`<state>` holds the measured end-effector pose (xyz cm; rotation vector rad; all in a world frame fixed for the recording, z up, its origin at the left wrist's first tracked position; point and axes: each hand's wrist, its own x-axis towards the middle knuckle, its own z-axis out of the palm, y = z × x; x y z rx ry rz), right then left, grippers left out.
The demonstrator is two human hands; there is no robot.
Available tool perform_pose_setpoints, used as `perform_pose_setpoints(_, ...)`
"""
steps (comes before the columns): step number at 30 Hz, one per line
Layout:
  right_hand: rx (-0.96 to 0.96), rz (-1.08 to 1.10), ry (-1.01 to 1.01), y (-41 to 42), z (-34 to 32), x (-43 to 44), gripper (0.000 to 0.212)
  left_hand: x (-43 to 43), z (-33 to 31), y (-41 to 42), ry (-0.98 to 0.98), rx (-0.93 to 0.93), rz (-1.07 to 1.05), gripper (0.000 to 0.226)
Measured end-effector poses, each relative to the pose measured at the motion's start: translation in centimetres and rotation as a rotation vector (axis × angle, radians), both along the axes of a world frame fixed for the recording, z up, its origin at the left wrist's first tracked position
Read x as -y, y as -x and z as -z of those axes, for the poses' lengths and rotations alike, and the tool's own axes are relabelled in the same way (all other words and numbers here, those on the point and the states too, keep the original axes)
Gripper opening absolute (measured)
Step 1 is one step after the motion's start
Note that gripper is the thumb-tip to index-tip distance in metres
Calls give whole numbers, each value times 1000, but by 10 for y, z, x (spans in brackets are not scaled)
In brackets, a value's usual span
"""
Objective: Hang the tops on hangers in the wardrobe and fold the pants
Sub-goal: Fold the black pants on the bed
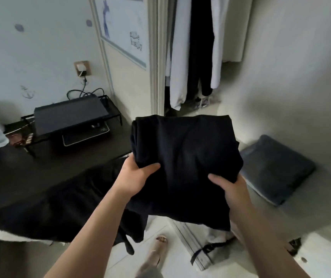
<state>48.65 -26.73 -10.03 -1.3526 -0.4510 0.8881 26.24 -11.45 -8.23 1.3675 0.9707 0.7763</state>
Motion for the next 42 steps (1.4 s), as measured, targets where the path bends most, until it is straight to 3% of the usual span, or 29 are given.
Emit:
perform_pose_setpoints(10,-121,600,81,-109,54,-59,45,-138,34,-239,-15,-214,492,50)
perform_pose_setpoints(12,-176,690,101,-128,66,-67,44,-153,42,-281,-24,-211,612,43)
perform_pose_setpoints(18,-202,887,149,-181,86,-75,54,-166,72,-379,28,-242,845,51)
perform_pose_setpoints(24,-201,996,218,-237,97,-66,56,-159,110,-466,100,-259,943,50)
perform_pose_setpoints(32,-14,1087,326,-340,110,-53,48,-135,150,-577,138,-190,937,53)
perform_pose_setpoints(35,145,1153,506,-368,122,-54,64,-127,163,-606,10,-234,940,73)
perform_pose_setpoints(38,442,1174,844,-379,134,-56,86,-117,175,-614,-395,-344,795,93)
perform_pose_setpoints(40,745,1059,1143,-380,146,-62,82,-109,184,-614,-768,-346,763,85)
perform_pose_setpoints(42,902,855,1297,-383,165,-70,75,-99,200,-618,-985,-352,868,71)
